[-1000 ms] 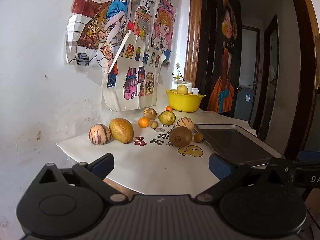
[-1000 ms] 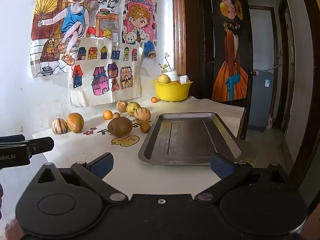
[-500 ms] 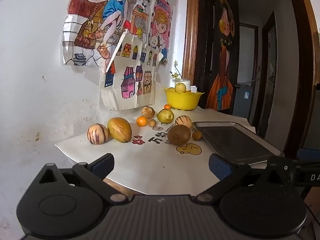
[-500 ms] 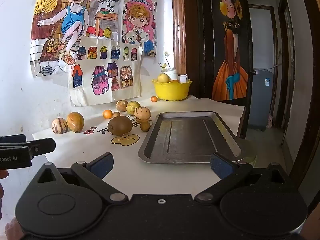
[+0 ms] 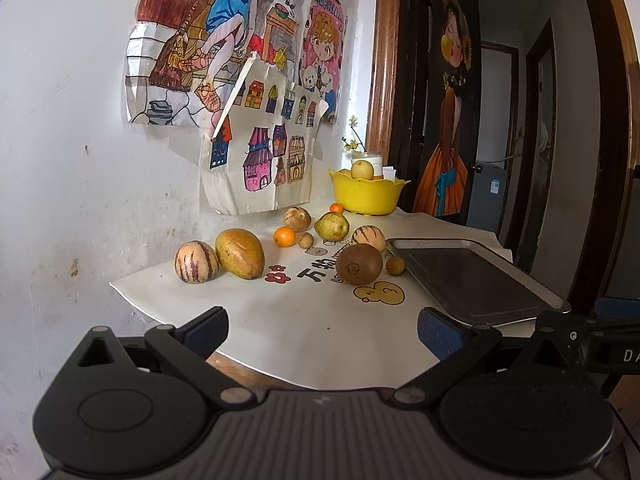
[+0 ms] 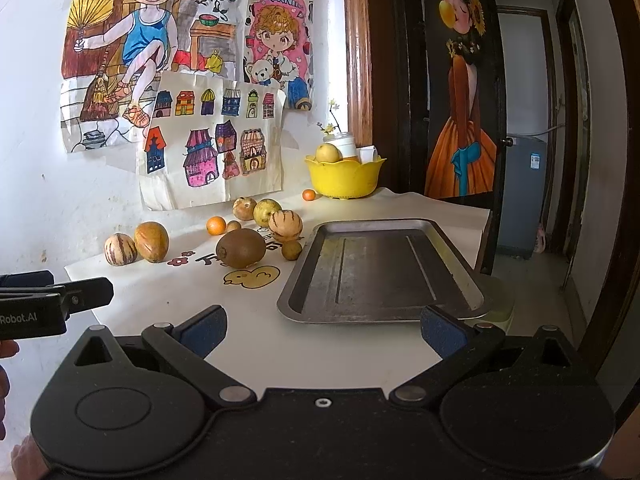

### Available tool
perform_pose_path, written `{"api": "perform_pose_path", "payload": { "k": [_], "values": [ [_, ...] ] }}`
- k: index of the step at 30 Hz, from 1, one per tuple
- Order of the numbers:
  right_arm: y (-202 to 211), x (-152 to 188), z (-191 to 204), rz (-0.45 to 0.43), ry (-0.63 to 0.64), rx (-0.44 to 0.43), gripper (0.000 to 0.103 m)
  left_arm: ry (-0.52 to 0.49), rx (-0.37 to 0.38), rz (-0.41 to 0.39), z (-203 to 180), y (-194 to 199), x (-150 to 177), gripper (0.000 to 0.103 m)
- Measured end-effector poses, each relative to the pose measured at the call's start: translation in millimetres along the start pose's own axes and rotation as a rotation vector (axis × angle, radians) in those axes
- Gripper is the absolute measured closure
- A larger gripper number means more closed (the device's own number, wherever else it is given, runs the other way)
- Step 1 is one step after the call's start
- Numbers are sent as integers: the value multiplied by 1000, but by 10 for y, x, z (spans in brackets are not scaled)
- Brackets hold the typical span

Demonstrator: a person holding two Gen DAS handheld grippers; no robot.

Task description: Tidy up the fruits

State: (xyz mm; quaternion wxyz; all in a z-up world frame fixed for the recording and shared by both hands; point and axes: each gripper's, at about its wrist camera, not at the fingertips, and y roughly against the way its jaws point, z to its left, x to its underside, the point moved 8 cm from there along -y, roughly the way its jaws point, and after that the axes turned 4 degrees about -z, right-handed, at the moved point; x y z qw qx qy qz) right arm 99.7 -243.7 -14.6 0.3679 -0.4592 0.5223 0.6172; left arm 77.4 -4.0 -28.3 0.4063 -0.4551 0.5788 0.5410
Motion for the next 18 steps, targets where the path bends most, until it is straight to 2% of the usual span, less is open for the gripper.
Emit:
{"api": "perform_pose_path", "payload": {
  "k": [18],
  "values": [
    [11, 21, -7, 8, -1, 2, 0, 15, -5, 9, 38, -3, 22, 0]
  ]
}}
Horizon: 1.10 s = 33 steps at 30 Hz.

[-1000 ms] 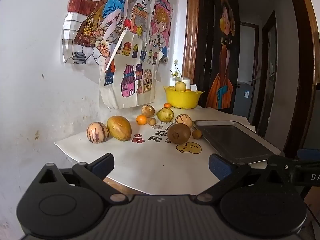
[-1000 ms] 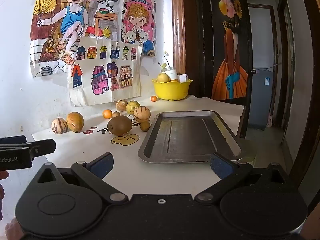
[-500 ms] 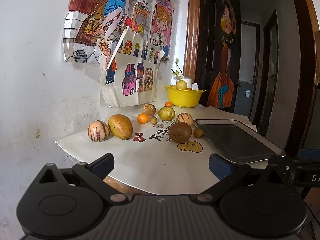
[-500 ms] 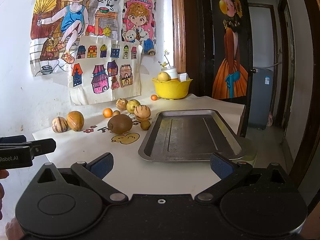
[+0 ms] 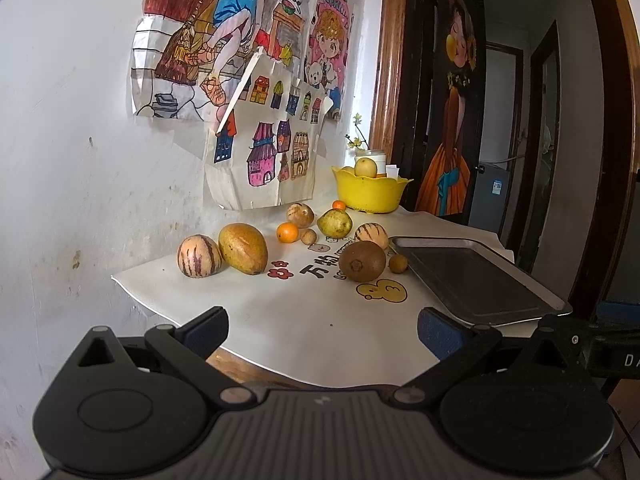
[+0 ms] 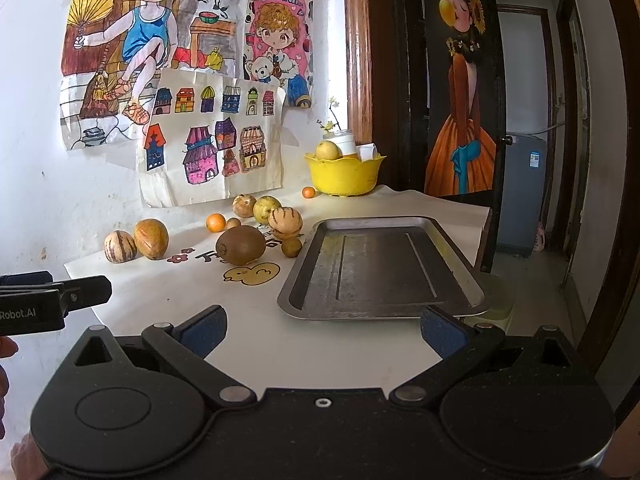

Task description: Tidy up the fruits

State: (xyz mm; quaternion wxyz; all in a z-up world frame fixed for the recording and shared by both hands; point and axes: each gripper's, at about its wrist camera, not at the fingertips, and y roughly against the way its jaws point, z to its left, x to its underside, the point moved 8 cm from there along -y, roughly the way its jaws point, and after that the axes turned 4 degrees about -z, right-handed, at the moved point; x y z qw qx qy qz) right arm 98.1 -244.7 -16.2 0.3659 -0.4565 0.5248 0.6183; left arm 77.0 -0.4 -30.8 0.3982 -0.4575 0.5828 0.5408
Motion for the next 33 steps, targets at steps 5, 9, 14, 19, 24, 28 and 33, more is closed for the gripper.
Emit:
{"api": "perform_pose_path", "payload": {
  "k": [5, 9, 14, 19, 24, 28, 33],
  "values": [
    [-9, 2, -5, 5, -4, 7, 0, 3, -2, 0, 7, 0, 3, 0],
    [-6, 7, -10, 5, -4, 6, 0, 5, -4, 2, 10, 3, 5, 0],
    [-5, 9, -8, 4, -5, 7, 0, 5, -4, 0, 13, 3, 2, 0],
    [-10, 11, -7, 5, -4, 7, 0, 6, -4, 1, 14, 3, 1, 0],
    [-10, 12, -6, 4, -4, 6, 0, 8, -6, 2, 19, 7, -3, 0],
    [-7, 20, -5, 7, -5, 5, 0, 10, -7, 2, 24, 13, -1, 0],
    [-7, 21, -6, 6, -6, 5, 0, 14, -7, 5, 28, 20, 1, 0]
  ]
}}
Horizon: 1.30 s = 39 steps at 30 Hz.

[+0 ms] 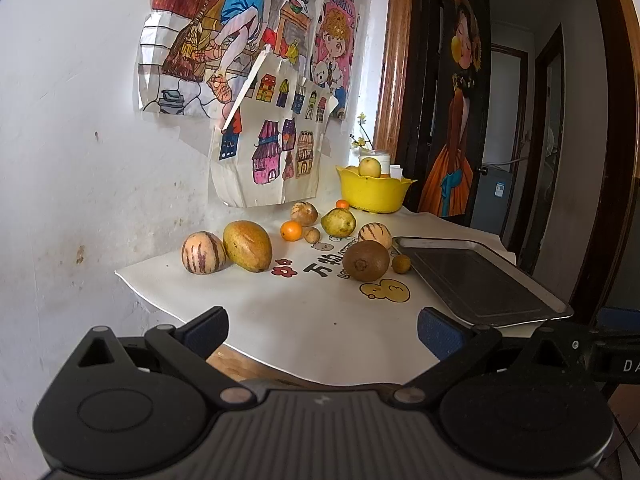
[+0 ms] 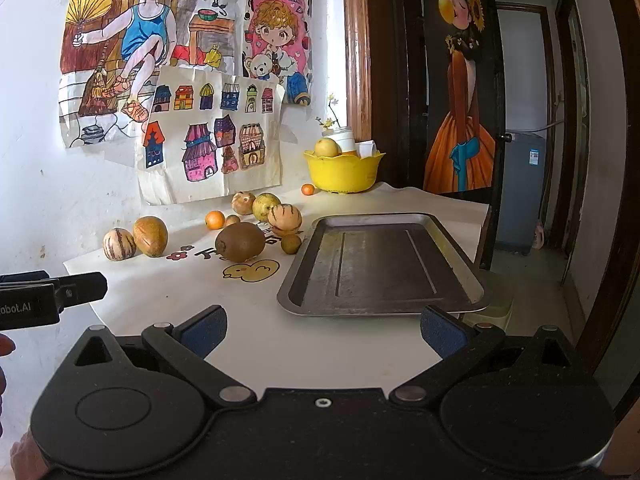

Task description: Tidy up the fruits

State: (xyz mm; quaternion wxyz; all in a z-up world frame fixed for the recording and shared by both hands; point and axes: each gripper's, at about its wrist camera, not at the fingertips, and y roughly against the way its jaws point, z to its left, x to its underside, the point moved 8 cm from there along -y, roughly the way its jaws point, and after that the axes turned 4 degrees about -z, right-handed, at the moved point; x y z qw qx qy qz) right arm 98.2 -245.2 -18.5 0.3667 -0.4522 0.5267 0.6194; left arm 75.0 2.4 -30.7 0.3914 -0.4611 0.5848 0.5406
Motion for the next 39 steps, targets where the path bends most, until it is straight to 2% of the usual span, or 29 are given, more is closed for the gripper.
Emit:
{"api": "perform_pose_path", "payload": {
  "k": [19, 29, 34, 39],
  "values": [
    [-79, 0, 10, 13, 15, -3, 0, 7, -26, 22, 69, -62, -28, 0],
    [-414, -423, 69, -16, 143, -124, 0, -27, -76, 48, 450, -331, -187, 0],
    [-738, -607, 84, 30, 158, -214, 0, -95, -98, 77, 634, -479, -207, 0],
    [-1057, -761, 169, 93, 200, -330, 0, -178, -56, 84, 673, -662, -339, 0]
  ]
}}
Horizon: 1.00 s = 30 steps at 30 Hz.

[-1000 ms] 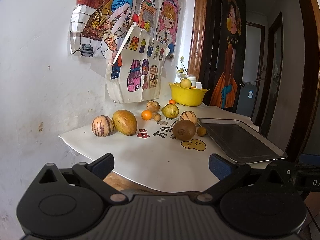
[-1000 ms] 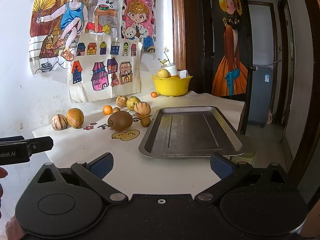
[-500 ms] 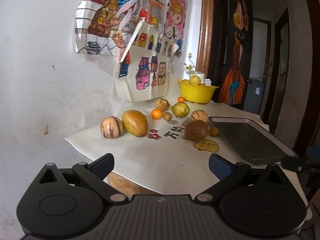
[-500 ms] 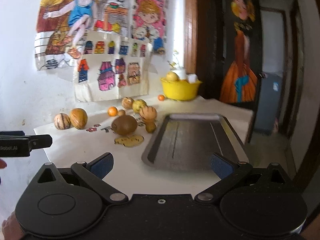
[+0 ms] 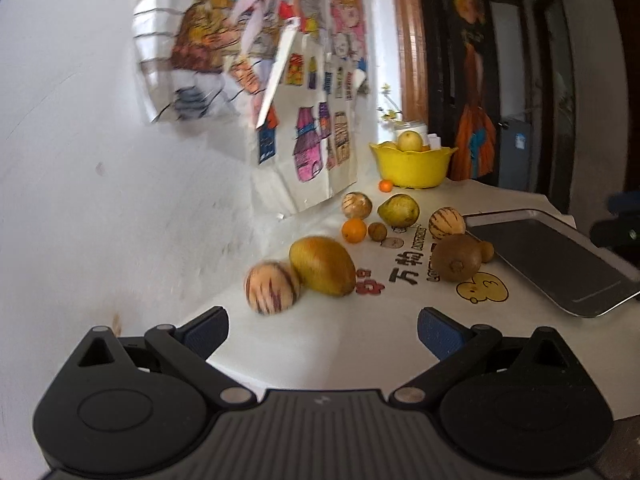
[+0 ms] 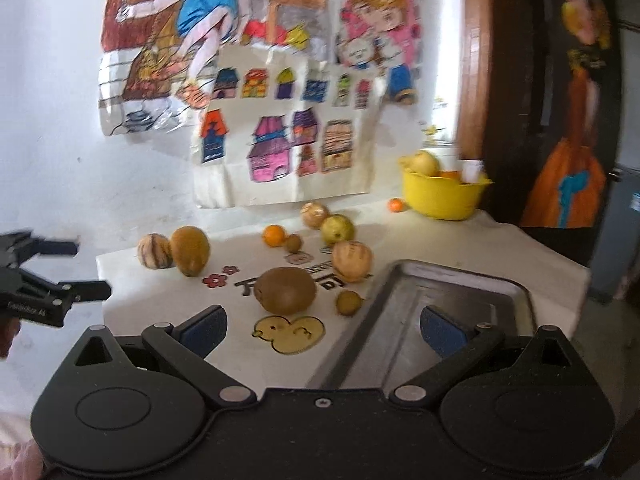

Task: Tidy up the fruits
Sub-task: 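Grasp the yellow mango with the left tool while the right tool grasps the brown kiwi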

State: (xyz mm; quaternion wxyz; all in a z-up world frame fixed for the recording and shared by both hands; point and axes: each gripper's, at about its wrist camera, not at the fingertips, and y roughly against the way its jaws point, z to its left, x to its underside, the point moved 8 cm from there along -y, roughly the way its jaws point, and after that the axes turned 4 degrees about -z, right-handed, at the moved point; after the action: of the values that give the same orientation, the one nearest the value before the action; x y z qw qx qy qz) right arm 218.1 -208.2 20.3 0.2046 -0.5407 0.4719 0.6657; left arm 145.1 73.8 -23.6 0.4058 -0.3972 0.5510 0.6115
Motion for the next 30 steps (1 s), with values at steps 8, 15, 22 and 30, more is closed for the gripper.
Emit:
{"api": "perform_pose_path", "payload": {
  "k": [8, 15, 22, 30],
  "values": [
    [-472, -121, -14, 54, 141, -114, 1, -136, 62, 21, -79, -419, -213, 0],
    [-874, 5, 103, 133, 250, -256, 1, -265, 121, 42, -277, -760, -289, 0],
    [-1194, 42, 221, 192, 276, -349, 1, -364, 179, 112, -334, -1060, -260, 0],
    [-1455, 57, 253, 234, 320, -405, 11, -425, 199, 196, -189, -1305, -186, 2]
  ]
}}
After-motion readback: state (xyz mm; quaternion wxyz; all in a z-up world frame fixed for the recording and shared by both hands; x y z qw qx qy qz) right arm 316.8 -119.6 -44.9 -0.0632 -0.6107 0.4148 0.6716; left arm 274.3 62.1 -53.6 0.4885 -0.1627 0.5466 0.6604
